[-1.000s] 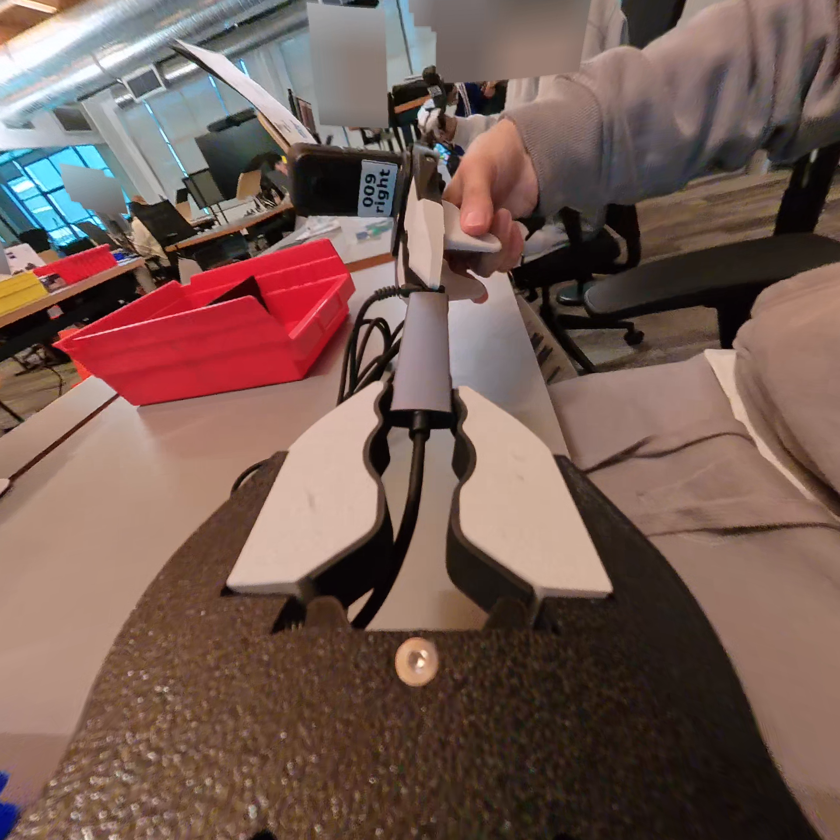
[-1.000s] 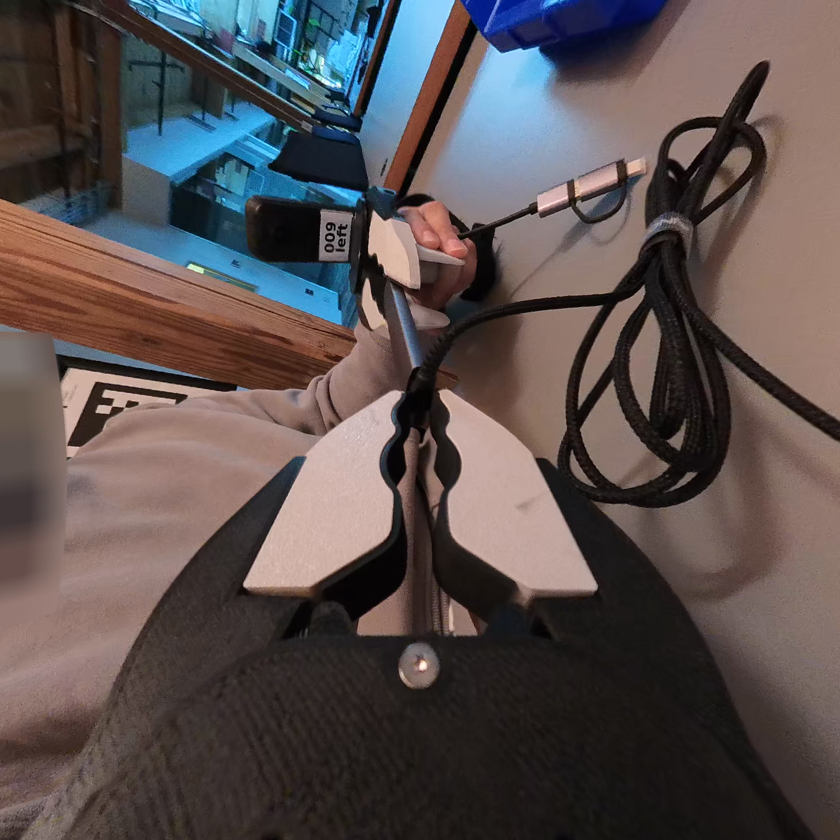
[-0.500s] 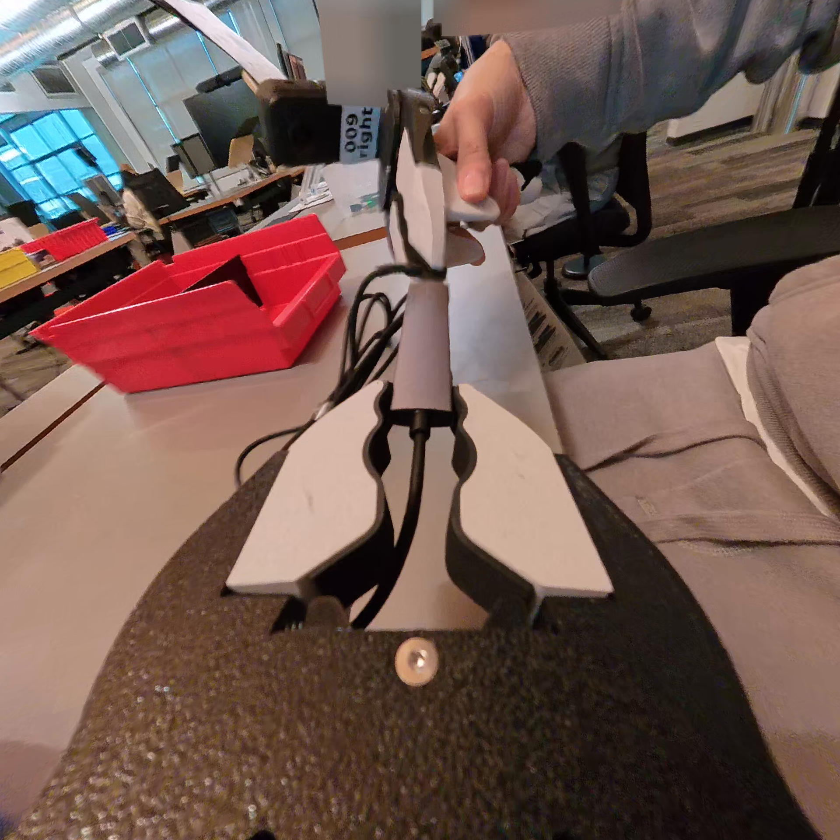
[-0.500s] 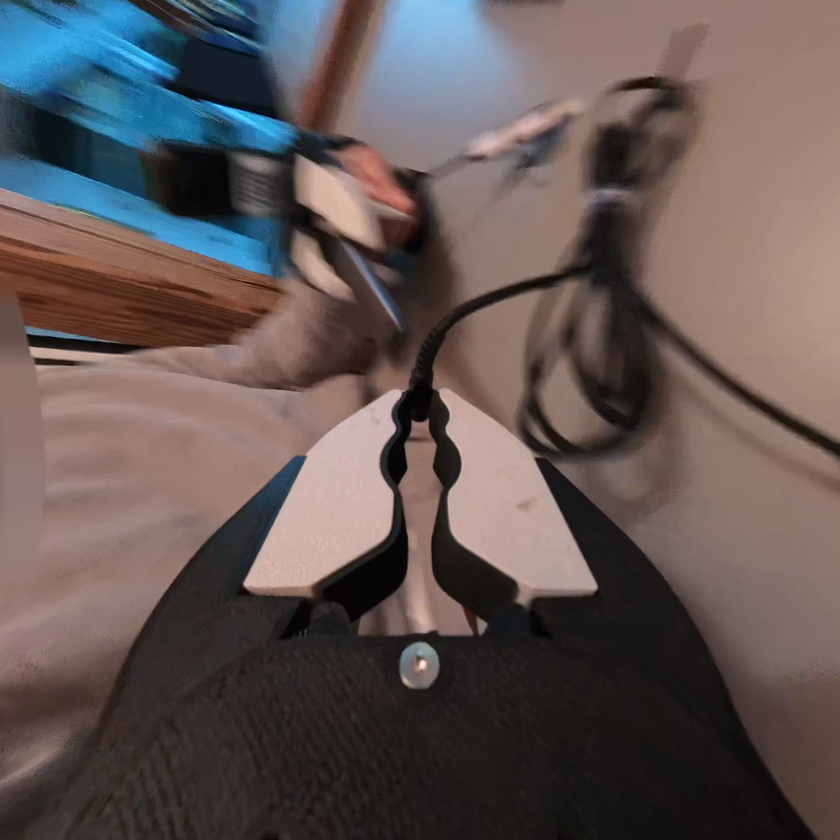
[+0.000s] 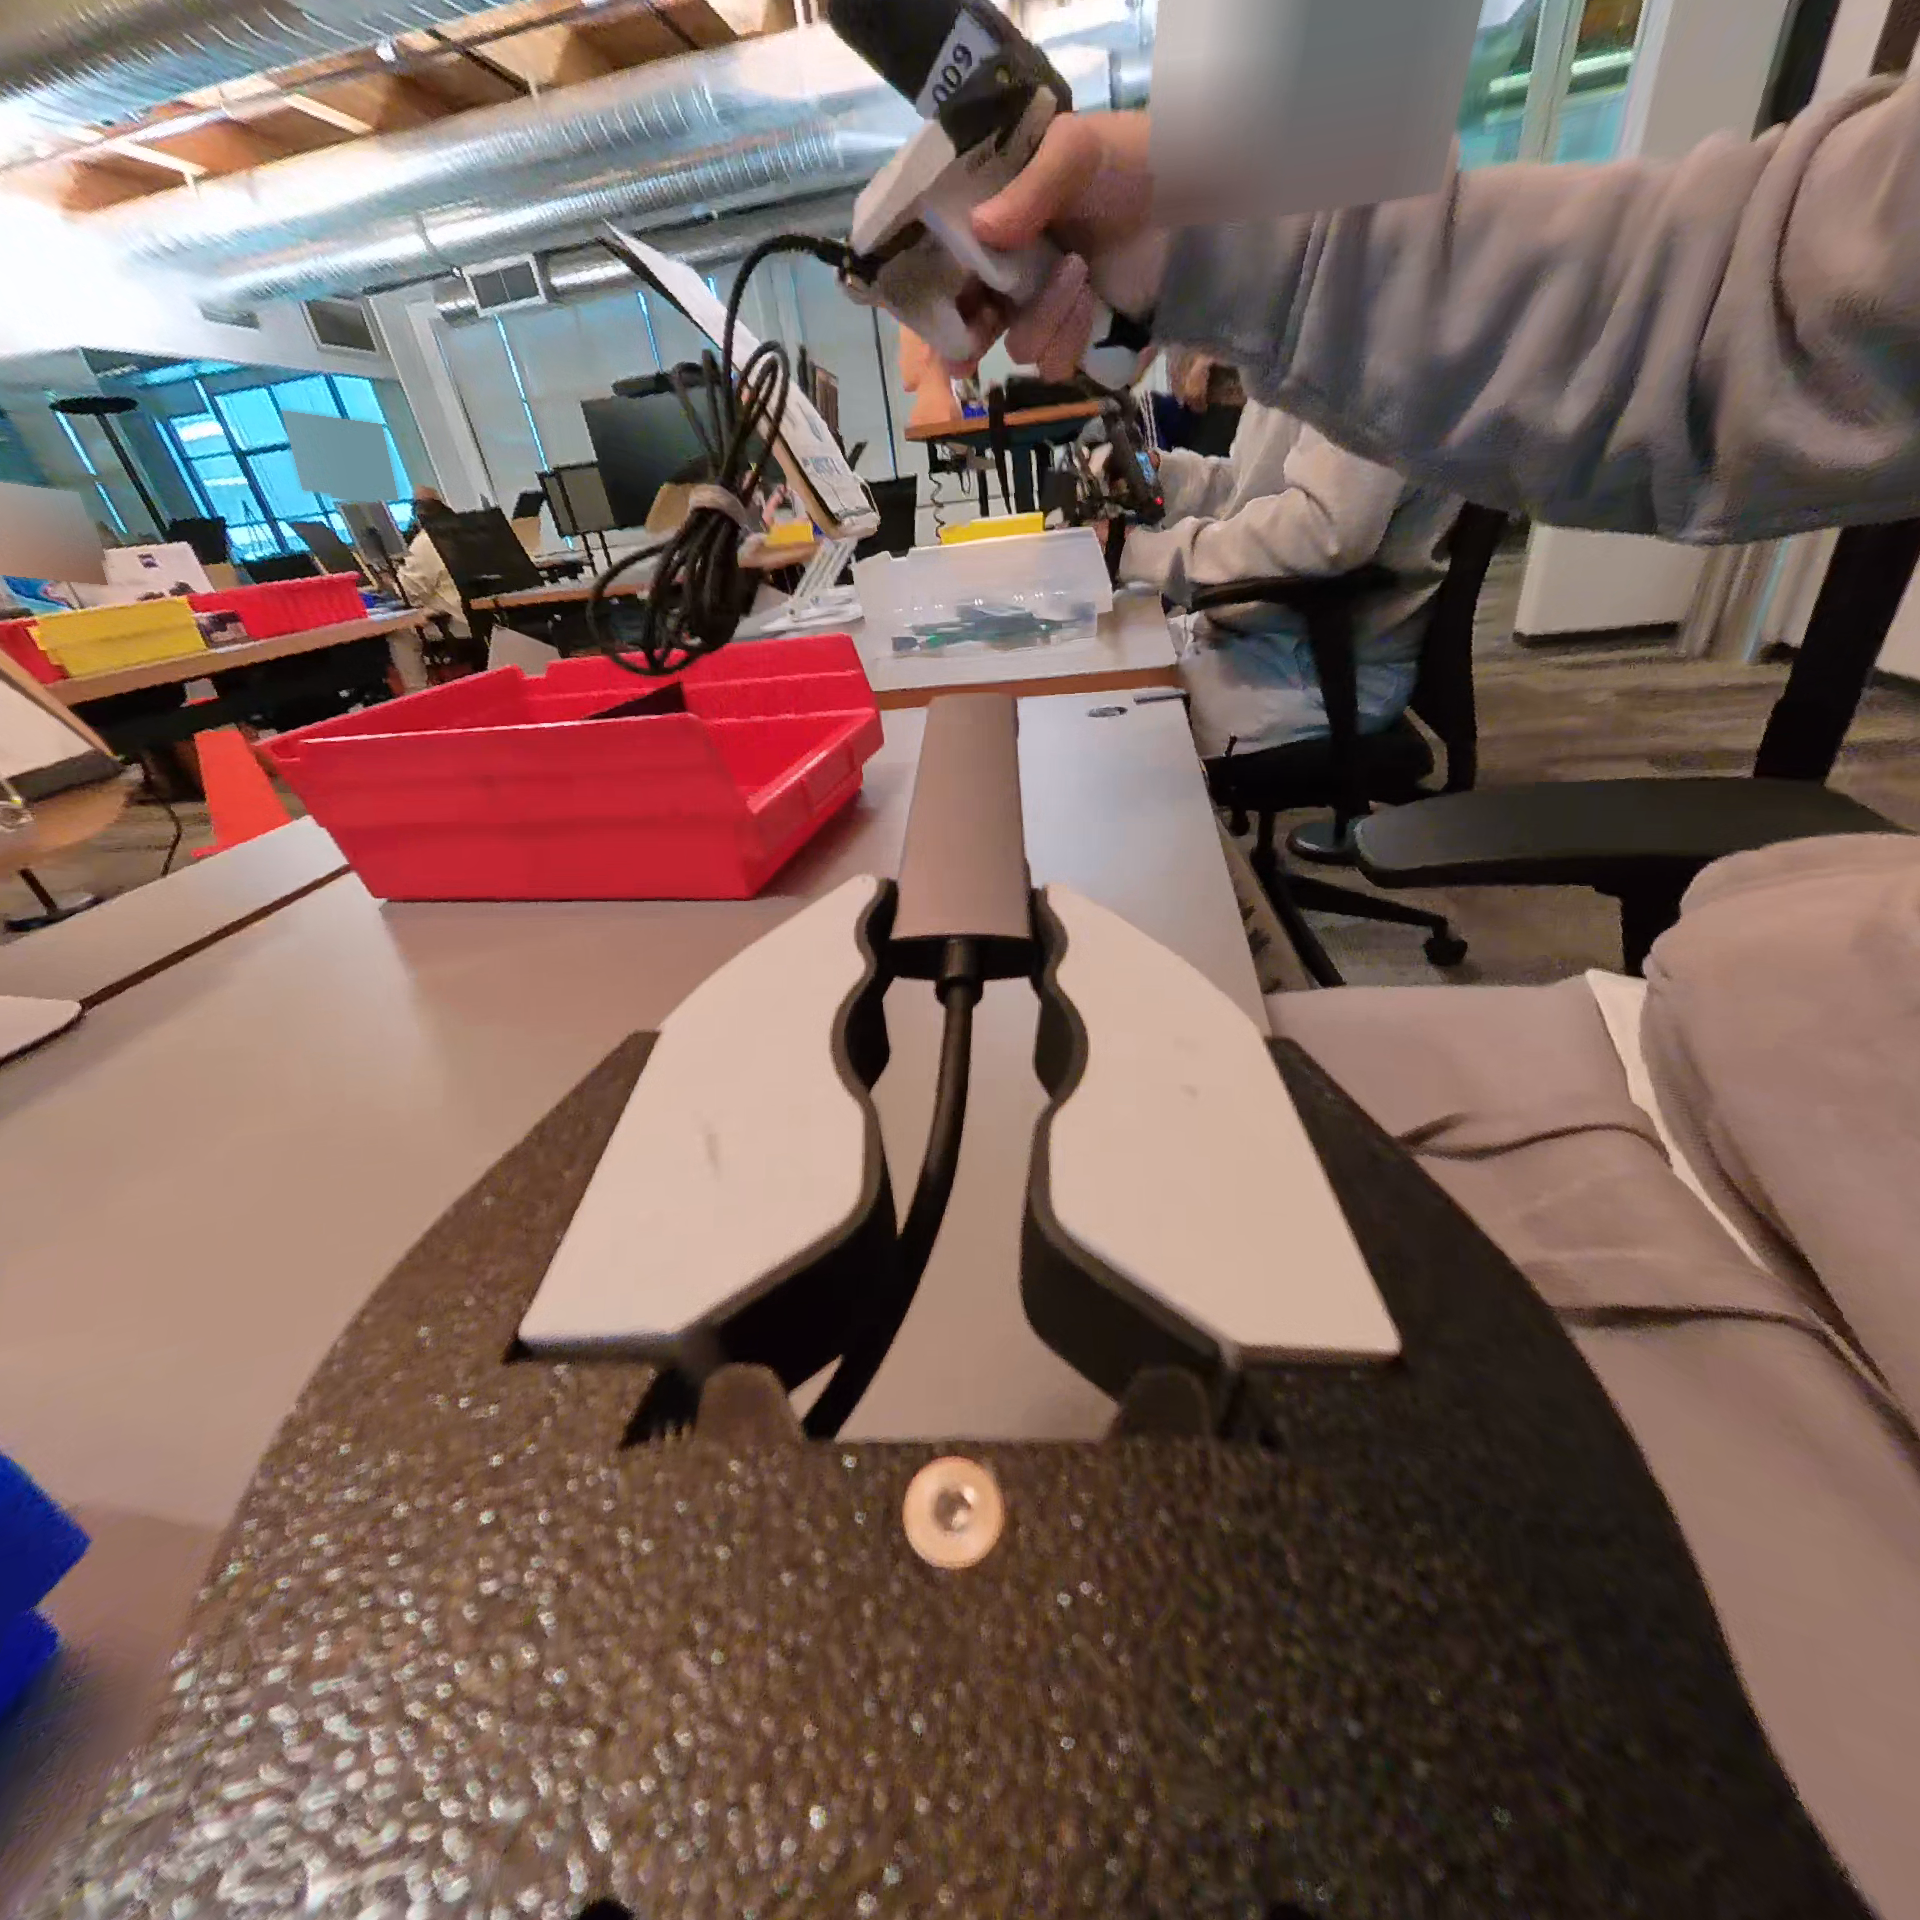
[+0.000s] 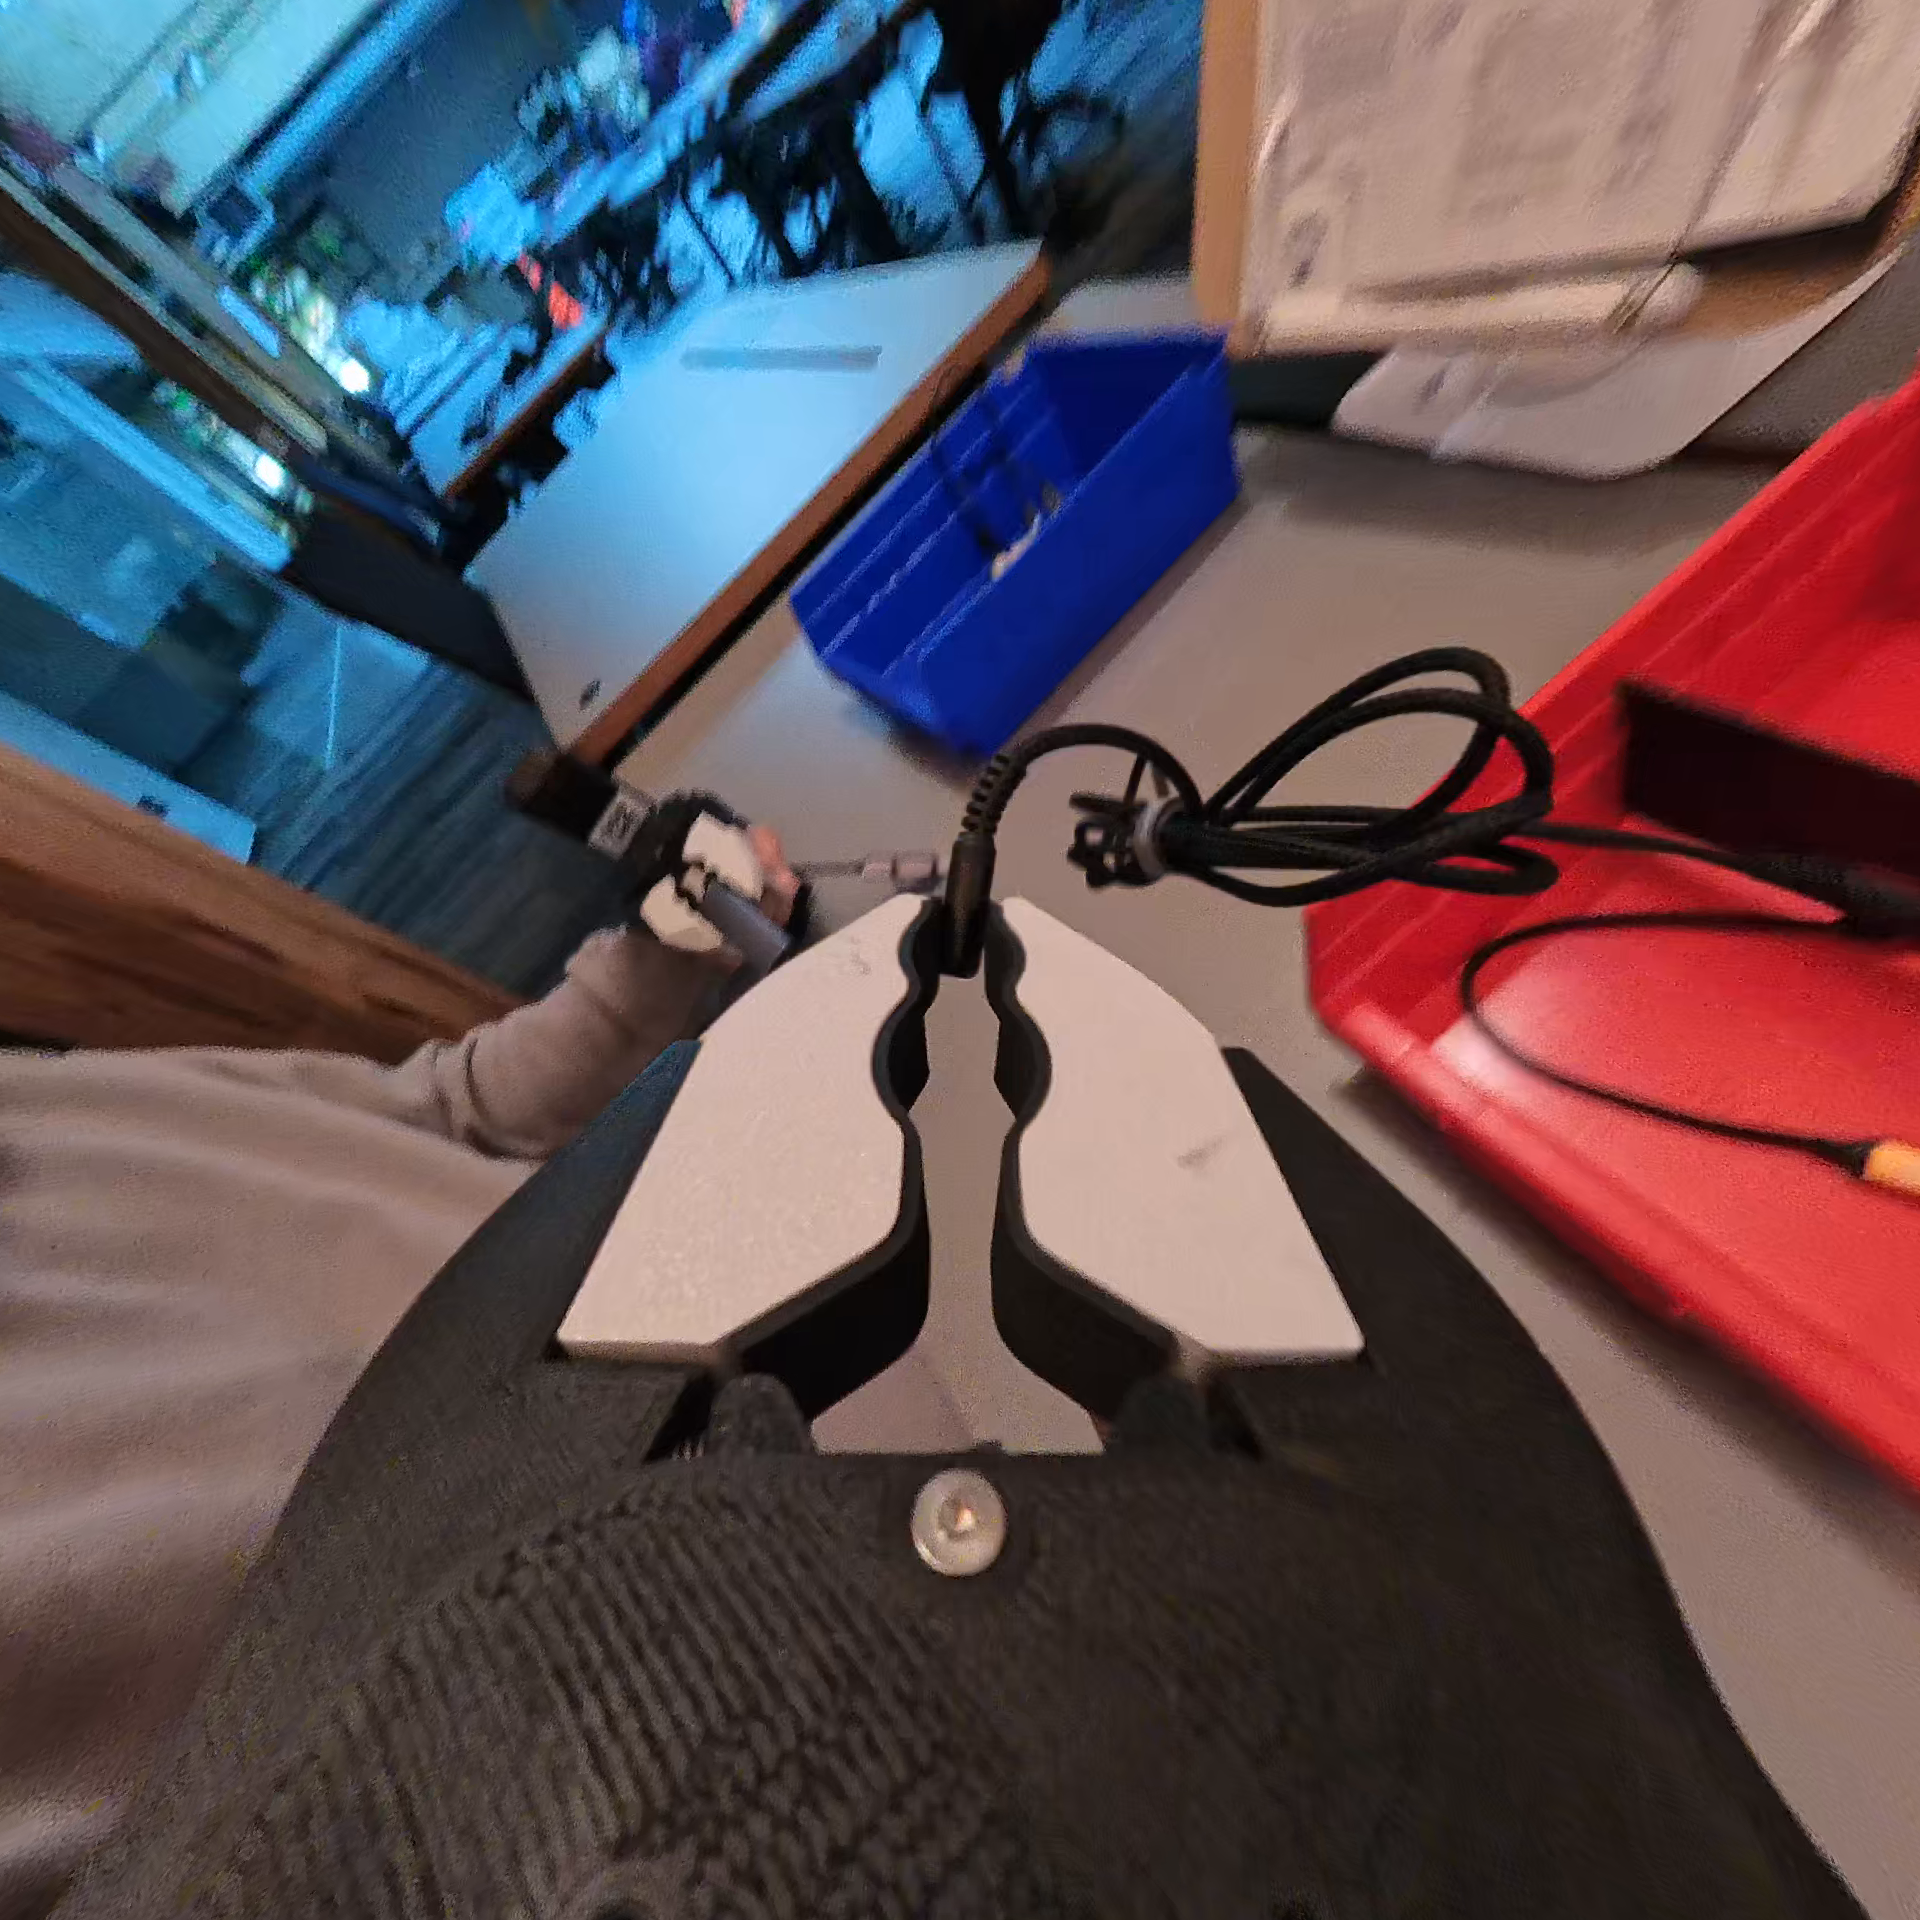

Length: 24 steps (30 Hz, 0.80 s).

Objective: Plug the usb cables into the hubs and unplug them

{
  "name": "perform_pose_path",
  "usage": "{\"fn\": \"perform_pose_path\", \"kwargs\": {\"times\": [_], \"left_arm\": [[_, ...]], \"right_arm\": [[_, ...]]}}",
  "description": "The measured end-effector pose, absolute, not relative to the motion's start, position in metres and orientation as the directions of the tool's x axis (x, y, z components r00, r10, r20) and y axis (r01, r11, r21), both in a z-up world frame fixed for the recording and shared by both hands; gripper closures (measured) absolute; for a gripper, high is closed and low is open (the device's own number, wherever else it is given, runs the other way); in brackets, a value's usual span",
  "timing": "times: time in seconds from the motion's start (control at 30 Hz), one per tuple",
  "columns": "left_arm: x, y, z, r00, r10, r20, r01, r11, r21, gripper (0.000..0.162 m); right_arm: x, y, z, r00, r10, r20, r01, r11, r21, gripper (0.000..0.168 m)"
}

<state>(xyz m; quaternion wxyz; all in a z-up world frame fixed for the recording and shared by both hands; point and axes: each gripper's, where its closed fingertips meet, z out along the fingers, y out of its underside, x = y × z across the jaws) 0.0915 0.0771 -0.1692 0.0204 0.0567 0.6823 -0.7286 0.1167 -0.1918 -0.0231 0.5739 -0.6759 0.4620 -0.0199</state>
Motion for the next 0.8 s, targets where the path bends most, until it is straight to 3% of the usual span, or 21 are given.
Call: {"fn": "perform_pose_path", "kwargs": {"times": [0.13, 0.23, 0.37, 0.53, 0.7, 0.8], "left_arm": [[0.097, 0.082, -0.166, -0.996, 0.035, -0.078, 0.074, -0.104, -0.992, 0.138], [0.097, 0.083, -0.166, -0.996, 0.033, -0.08, 0.076, -0.106, -0.991, 0.138], [0.097, 0.083, -0.166, -0.996, 0.041, -0.073, 0.068, -0.106, -0.992, 0.138], [0.098, 0.083, -0.166, -0.997, 0.04, -0.068, 0.064, -0.111, -0.992, 0.138], [0.099, 0.084, -0.165, -0.997, 0.035, -0.062, 0.058, -0.119, -0.991, 0.138], [0.101, 0.085, -0.162, -0.998, 0.035, -0.045, 0.04, -0.142, -0.989, 0.138]], "right_arm": [[0.147, -0.224, 0.003, 0.555, -0.665, -0.499, -0.531, 0.178, -0.828, 0.16], [0.159, -0.241, -0.018, 0.509, -0.678, -0.53, -0.59, 0.173, -0.788, 0.16], [0.18, -0.26, -0.061, 0.385, -0.676, -0.628, -0.624, 0.311, -0.717, 0.16], [0.189, -0.269, -0.129, 0.221, -0.584, -0.781, -0.694, 0.468, -0.547, 0.16], [0.185, -0.309, -0.17, 0.058, -0.796, -0.603, -0.72, 0.385, -0.577, 0.16], [0.17, -0.319, -0.186, 0.063, -0.925, -0.374, -0.804, 0.175, -0.568, 0.16]]}}
